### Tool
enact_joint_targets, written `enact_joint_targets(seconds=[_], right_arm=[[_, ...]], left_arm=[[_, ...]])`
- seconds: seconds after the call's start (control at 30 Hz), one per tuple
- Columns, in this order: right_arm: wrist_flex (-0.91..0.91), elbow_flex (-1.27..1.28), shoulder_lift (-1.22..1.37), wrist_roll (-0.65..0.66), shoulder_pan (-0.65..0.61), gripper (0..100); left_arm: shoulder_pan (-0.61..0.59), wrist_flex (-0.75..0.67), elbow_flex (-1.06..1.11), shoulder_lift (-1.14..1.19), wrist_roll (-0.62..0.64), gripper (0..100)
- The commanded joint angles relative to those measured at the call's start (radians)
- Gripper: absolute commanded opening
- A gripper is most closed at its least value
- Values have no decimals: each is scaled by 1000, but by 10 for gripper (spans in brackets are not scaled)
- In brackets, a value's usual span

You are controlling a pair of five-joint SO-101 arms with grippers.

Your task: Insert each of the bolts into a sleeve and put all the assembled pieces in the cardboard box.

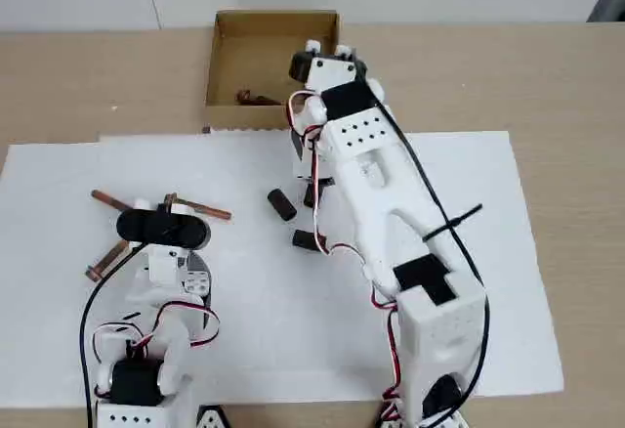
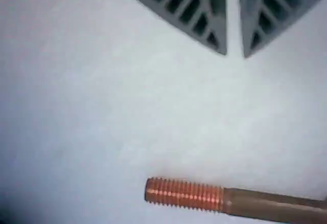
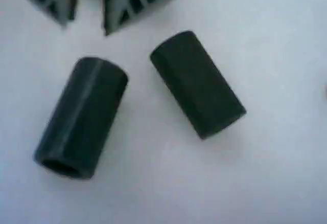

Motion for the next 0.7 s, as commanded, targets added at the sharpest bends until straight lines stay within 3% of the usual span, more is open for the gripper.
enact_joint_targets(seconds=[0.0,0.67], right_arm=[[-62,-6,16,-9,4,176],[-174,-8,153,-49,-31,180]], left_arm=[[-5,-3,-4,-11,2,6],[-5,-3,-4,-11,2,6]])
